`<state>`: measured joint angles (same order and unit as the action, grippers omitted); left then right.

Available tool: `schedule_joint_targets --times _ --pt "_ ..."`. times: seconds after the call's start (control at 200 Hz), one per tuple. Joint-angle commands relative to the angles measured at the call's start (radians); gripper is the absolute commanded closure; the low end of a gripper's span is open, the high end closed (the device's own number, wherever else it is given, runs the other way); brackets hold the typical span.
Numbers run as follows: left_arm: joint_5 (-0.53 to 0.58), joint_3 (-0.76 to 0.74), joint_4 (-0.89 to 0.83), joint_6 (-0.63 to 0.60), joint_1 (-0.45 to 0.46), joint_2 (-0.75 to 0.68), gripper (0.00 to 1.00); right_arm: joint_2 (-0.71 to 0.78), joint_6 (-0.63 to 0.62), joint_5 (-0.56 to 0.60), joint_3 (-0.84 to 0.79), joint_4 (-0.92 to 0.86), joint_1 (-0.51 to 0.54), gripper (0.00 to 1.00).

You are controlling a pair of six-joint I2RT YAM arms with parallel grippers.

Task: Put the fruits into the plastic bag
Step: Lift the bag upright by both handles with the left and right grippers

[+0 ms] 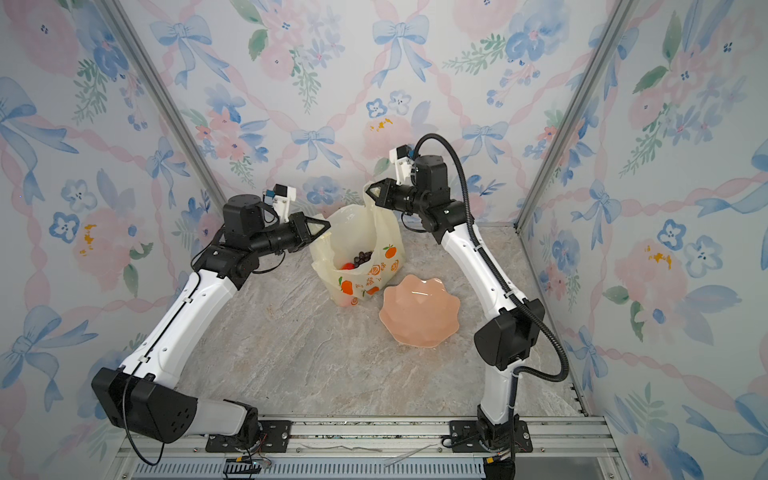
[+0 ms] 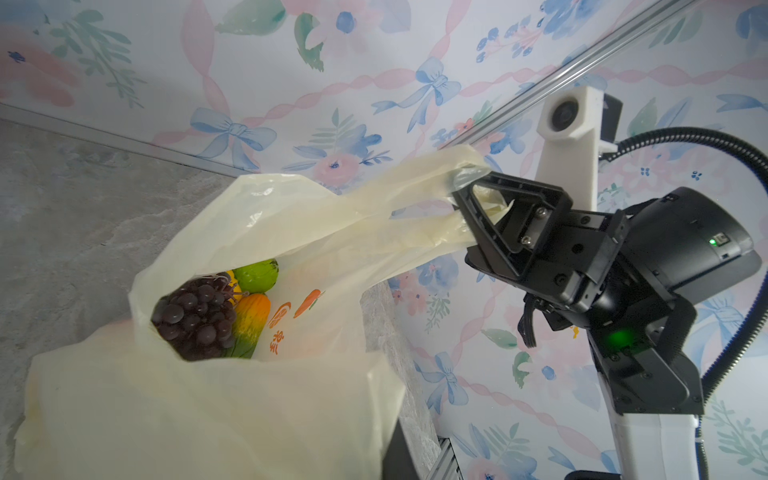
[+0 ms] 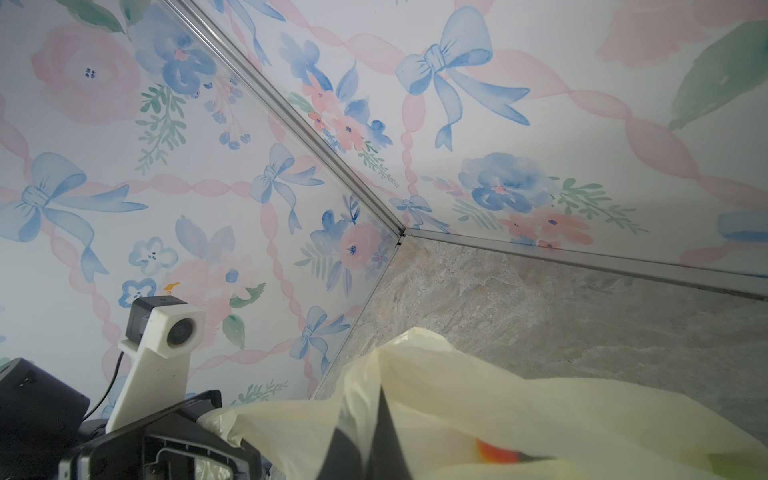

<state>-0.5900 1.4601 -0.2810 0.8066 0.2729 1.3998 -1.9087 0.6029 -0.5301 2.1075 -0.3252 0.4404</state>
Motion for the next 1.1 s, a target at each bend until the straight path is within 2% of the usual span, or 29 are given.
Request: schedule_joint_targets --times 0.0,0.04,0.115,0.25,0.34,0.53,0.67,0.7,0.76,1.095 --pt "0.021 -0.017 0.032 -0.024 0.015 0.007 1.00 0.034 0.009 -0.037 -0.039 0.037 0.005 1.00" --pt "0.022 -0.021 0.032 -0.021 0.015 0.007 0.95 0.034 0.009 -0.040 -0.047 0.033 0.005 0.95" --pt "0.028 -0.026 0.032 -0.022 0.015 0.003 0.88 0.035 0.011 -0.048 -0.057 0.031 0.005 0.80" --pt "0.036 -0.029 0.032 -0.030 0.015 -0.008 0.69 0.039 0.002 -0.050 -0.054 0.014 0.006 0.58" --pt "0.042 -0.031 0.032 -0.037 0.015 -0.013 0.61 0.041 -0.010 -0.048 -0.045 -0.005 0.007 0.49" --pt "0.045 -0.032 0.032 -0.052 0.015 -0.018 0.37 0.058 -0.042 -0.034 -0.045 -0.049 0.008 0.28" --pt "0.054 -0.037 0.032 -0.073 0.012 -0.032 0.11 0.080 -0.071 -0.009 -0.053 -0.078 0.008 0.06" --pt "0.056 -0.037 0.030 -0.077 0.012 -0.037 0.03 0.083 -0.078 -0.002 -0.054 -0.085 0.008 0.00" --pt "0.059 -0.043 0.031 -0.084 0.008 -0.049 0.02 0.095 -0.093 0.012 -0.057 -0.097 0.006 0.04" --pt "0.048 -0.093 0.007 -0.092 -0.036 -0.140 0.02 0.172 -0.106 0.060 -0.127 -0.116 -0.014 0.04"
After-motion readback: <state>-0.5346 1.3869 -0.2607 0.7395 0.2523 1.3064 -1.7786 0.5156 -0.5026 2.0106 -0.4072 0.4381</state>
